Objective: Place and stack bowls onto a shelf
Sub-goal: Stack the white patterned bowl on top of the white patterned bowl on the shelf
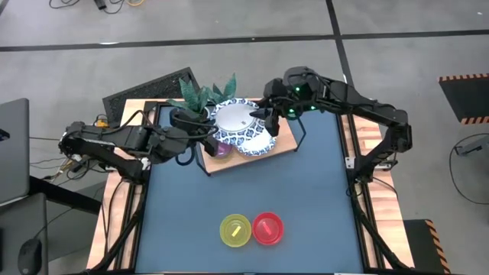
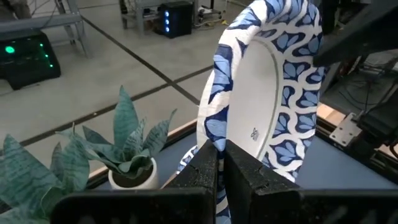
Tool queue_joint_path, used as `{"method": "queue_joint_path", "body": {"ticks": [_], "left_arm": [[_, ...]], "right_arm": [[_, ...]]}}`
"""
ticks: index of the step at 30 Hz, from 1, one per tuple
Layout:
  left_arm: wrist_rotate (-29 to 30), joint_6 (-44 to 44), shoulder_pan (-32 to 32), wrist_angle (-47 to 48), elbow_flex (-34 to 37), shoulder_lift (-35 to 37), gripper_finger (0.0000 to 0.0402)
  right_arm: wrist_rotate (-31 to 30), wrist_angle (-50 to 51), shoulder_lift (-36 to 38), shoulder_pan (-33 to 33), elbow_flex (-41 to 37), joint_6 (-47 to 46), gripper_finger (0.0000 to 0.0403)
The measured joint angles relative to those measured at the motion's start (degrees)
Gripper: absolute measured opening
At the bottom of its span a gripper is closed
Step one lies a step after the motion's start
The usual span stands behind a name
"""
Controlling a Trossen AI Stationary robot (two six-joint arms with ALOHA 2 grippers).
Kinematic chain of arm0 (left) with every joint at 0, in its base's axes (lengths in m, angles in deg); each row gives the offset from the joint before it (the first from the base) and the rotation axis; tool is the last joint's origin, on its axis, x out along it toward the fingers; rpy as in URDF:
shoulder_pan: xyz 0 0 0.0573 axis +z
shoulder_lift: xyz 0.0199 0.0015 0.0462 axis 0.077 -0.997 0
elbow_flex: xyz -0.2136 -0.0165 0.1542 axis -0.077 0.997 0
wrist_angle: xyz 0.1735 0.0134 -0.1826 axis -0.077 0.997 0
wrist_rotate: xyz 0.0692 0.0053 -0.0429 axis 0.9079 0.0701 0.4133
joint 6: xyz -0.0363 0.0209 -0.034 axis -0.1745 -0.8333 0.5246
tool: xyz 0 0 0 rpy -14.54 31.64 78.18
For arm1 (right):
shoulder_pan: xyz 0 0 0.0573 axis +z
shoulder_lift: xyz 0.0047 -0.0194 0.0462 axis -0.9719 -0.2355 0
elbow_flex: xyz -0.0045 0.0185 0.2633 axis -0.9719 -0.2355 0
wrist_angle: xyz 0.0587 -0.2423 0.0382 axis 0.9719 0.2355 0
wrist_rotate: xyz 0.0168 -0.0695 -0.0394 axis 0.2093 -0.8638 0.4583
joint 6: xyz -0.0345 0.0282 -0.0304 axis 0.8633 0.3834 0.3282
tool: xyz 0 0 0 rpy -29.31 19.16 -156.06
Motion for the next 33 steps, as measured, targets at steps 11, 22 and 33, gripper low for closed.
{"method": "queue_joint_path", "body": {"ticks": [11,22,33], "left_arm": [[-1.90,-2.21,0.81,-1.03,0.00,-0.02,0.0017],[-6.53,-10.54,0.79,2.37,0.00,1.77,0.0179],[-1.30,-3.37,0.81,9.18,0.00,4.76,0.0247]], "right_arm": [[-5.29,2.91,1.34,-1.95,0.00,-4.70,0.0022],[-2.40,9.93,1.12,-8.57,-0.09,-6.82,0.0020],[8.75,3.56,1.01,-19.68,-17.76,-9.53,0.0020]]}}
